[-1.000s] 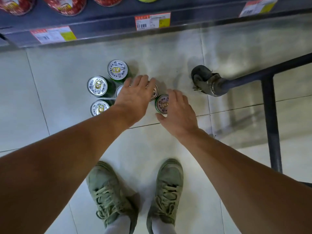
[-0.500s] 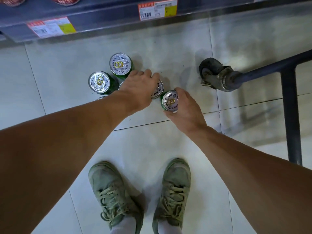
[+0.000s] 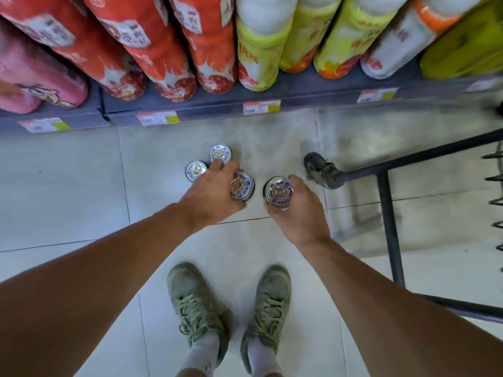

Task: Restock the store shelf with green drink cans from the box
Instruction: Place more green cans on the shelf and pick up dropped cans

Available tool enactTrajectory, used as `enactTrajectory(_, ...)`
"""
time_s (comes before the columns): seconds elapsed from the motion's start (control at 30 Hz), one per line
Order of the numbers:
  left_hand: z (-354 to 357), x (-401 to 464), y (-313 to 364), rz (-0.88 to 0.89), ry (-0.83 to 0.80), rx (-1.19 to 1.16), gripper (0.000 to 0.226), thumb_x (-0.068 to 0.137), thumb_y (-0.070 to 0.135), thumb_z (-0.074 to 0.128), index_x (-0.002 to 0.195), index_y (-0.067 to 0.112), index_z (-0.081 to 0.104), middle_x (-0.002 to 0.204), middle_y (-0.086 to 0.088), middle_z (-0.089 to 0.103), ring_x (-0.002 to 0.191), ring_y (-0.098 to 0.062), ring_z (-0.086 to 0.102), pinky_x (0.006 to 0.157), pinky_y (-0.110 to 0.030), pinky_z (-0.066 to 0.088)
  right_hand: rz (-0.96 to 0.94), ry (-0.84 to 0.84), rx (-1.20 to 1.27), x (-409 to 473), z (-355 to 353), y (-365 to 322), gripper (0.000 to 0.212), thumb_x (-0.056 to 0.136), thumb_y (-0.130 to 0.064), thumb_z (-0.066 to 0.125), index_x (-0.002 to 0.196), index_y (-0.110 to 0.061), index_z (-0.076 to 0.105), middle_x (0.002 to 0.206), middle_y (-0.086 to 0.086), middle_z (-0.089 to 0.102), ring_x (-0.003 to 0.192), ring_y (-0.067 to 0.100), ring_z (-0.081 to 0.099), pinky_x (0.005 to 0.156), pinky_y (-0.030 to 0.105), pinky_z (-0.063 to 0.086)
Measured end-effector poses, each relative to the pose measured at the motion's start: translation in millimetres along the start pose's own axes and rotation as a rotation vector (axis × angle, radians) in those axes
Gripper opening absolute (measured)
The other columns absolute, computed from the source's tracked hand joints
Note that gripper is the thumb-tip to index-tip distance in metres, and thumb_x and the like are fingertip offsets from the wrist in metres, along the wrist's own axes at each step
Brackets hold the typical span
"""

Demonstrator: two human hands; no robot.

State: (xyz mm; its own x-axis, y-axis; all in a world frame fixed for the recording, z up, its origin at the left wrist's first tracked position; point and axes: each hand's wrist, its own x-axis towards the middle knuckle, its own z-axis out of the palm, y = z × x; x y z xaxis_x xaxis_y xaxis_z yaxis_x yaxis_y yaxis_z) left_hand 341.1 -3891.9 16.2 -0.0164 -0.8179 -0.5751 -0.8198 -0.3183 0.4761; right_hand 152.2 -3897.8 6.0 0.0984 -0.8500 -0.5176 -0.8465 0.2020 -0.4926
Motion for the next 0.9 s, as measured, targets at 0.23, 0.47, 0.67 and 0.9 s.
enactTrajectory(0.23,-100.4,-88.6,23.7,-0.050,0.090,-0.262,0.082,0.044,0.052,0.084,0.117,0.022,0.061,0.102,0.002,0.062,0.098,-0.012,0.050,0.087,-0.016,0.042,-0.108,0.038,0.082,-50.3,-63.2,-103.2,0.074,0.076,-0.030,0.079,0.139,-0.011,0.046,0.131,0.007,0.059,0.118,0.026,0.056,0.095,0.029,0.042)
enactTrajectory(0.47,-218.4,-179.9,47.2,-0.147,0.191,-0.476,0.064,0.047,0.024,0.094,0.101,0.022,0.060,0.099,0.006,0.059,0.084,-0.005,0.060,0.073,-0.006,0.044,-0.159,0.046,0.117,-119.7,-147.3,-206.3,0.073,0.072,-0.033,0.080,0.134,-0.019,0.044,0.118,0.006,0.066,0.110,0.030,0.059,0.081,0.033,0.045)
enactTrajectory(0.67,-301.9,-270.6,79.2,-0.114,0.233,-0.584,0.064,0.057,0.011,0.092,0.111,0.025,0.061,0.094,0.014,0.068,0.080,0.006,0.063,0.073,-0.013,0.047,-0.241,0.067,0.168,-189.4,-226.5,-276.0,0.061,0.072,-0.036,0.081,0.123,-0.023,0.052,0.112,-0.003,0.067,0.106,0.021,0.060,0.071,0.025,0.039)
enactTrajectory(0.9,-385.7,-373.3,135.6,0.027,0.316,-0.625,0.048,0.065,0.010,0.088,0.104,0.025,0.065,0.093,0.011,0.070,0.081,0.006,0.063,0.074,-0.009,0.046,-0.309,0.154,0.235,-272.9,-303.2,-349.8,0.058,0.069,-0.042,0.079,0.120,-0.029,0.054,0.108,-0.009,0.067,0.103,0.017,0.061,0.082,0.035,0.051)
